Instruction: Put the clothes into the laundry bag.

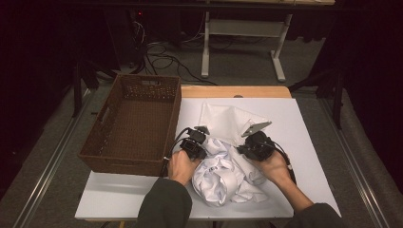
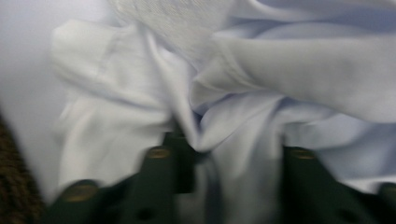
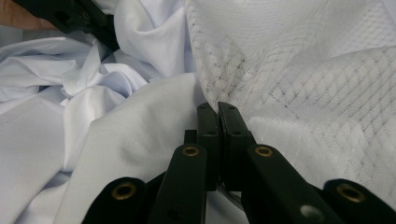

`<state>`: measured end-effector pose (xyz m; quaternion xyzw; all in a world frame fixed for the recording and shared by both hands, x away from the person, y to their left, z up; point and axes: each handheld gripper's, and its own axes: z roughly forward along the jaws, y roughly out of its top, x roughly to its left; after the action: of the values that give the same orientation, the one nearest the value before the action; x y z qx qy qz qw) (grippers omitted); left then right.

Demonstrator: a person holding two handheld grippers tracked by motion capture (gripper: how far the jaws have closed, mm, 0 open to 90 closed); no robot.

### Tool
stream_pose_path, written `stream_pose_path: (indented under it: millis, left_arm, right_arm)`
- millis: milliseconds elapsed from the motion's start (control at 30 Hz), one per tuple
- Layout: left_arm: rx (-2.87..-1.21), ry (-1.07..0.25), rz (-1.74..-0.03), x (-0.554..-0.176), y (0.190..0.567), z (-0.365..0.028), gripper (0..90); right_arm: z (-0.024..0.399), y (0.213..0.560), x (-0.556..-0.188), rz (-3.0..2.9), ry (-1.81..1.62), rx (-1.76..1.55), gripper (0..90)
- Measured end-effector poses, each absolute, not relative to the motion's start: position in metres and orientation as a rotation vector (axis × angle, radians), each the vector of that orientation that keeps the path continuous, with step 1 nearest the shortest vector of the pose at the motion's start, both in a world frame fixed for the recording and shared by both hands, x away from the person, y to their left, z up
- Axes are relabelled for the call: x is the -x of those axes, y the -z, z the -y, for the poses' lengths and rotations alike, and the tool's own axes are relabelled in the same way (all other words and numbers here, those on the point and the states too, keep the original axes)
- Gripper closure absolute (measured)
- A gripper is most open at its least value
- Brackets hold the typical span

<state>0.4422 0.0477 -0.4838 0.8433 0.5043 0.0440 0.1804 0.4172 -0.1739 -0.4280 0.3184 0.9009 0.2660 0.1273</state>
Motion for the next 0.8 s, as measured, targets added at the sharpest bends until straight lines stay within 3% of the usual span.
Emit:
stream_pose_path:
  millis: [100,267,500,667,800]
  left_arm:
    - [-2.344,-0.133,-1.383,-0.437,0.478,-0.052,82.0]
    - [-2.260,-0.162,-1.267,-0.424,0.454,-0.053,82.9]
    - [-2.277,-0.174,-1.011,-0.401,0.420,-0.036,83.0]
    - [-2.338,-0.130,-0.906,-0.399,0.420,-0.015,83.1]
    - [-2.366,-0.076,-0.945,-0.411,0.438,0.002,83.2]
  right_arm:
    - [0.174,0.425,-0.418,-2.623,-0.773,-0.934,89.4]
    - [0.175,0.421,-0.421,-2.613,-0.803,-0.946,89.4]
    - [0.171,0.417,-0.422,-2.605,-0.819,-0.925,89.4]
    - [0.169,0.411,-0.422,-2.593,-0.851,-0.909,89.5]
    - [0.170,0.407,-0.420,-2.575,-0.896,-0.896,89.5]
